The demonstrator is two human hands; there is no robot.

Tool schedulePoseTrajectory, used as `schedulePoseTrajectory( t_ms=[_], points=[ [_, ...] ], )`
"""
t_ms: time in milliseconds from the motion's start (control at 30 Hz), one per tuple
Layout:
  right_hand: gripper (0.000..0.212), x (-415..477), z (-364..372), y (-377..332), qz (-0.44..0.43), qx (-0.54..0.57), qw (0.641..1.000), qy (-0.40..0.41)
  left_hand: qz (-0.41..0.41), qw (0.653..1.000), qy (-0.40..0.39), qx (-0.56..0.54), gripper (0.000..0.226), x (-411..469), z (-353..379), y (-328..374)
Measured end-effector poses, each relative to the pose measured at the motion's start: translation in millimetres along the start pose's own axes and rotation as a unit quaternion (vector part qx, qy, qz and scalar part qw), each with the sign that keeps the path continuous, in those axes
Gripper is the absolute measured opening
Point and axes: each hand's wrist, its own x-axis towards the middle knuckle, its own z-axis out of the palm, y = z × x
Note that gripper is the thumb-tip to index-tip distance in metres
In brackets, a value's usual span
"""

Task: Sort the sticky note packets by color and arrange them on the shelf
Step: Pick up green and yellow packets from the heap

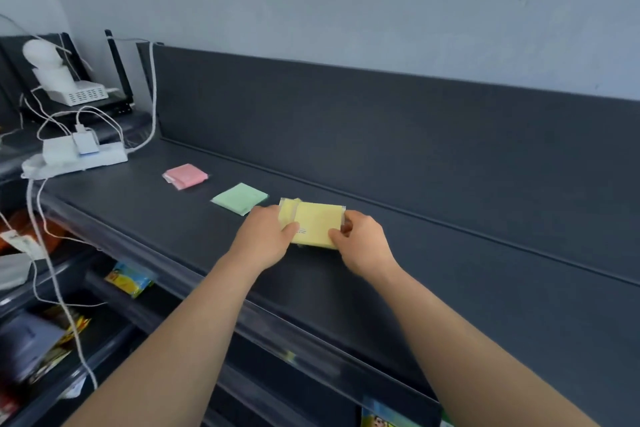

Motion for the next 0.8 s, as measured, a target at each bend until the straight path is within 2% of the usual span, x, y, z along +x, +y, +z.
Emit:
schedulePoseTrajectory(
  t_ms=[167,267,333,400,467,500,533,633,733,800],
  points=[
    [0.01,19,20,-4,0.027,-0.018,0.999,-0.001,0.012,0.999,-0.016,0.029,0.028,28,1,-19],
    [0.035,24,28,-6,0.039,-0.039,0.998,0.018,0.032,0.998,-0.032,0.054,0.033,37,1,-27],
    [0.04,23,33,-8,0.04,-0.056,0.997,0.032,0.044,0.997,-0.038,0.056,0.035,40,2,-32],
    [0.038,21,36,-8,0.042,-0.061,0.997,0.038,0.057,0.996,-0.036,0.062,0.037,40,3,-35],
    [0.024,17,35,-10,0.045,-0.058,0.997,0.04,0.078,0.993,-0.02,0.085,0.039,37,2,-36],
    [0.013,15,34,-12,0.048,-0.057,0.996,0.042,0.095,0.99,-0.002,0.1,0.037,35,1,-36],
    [0.011,11,32,-13,0.049,-0.061,0.996,0.048,0.117,0.987,0.021,0.109,0.035,33,0,-36],
    [0.028,-4,22,-16,0.043,-0.107,0.989,0.087,0.195,0.975,0.071,0.077,0.03,26,-4,-27],
    [0.04,-28,8,-17,0.036,-0.176,0.976,0.124,0.258,0.963,0.069,0.04,0.026,15,-3,-9],
    [0.038,-44,-1,-14,0.032,-0.215,0.965,0.146,0.291,0.954,0.058,0.034,0.024,6,2,5]
  ],
)
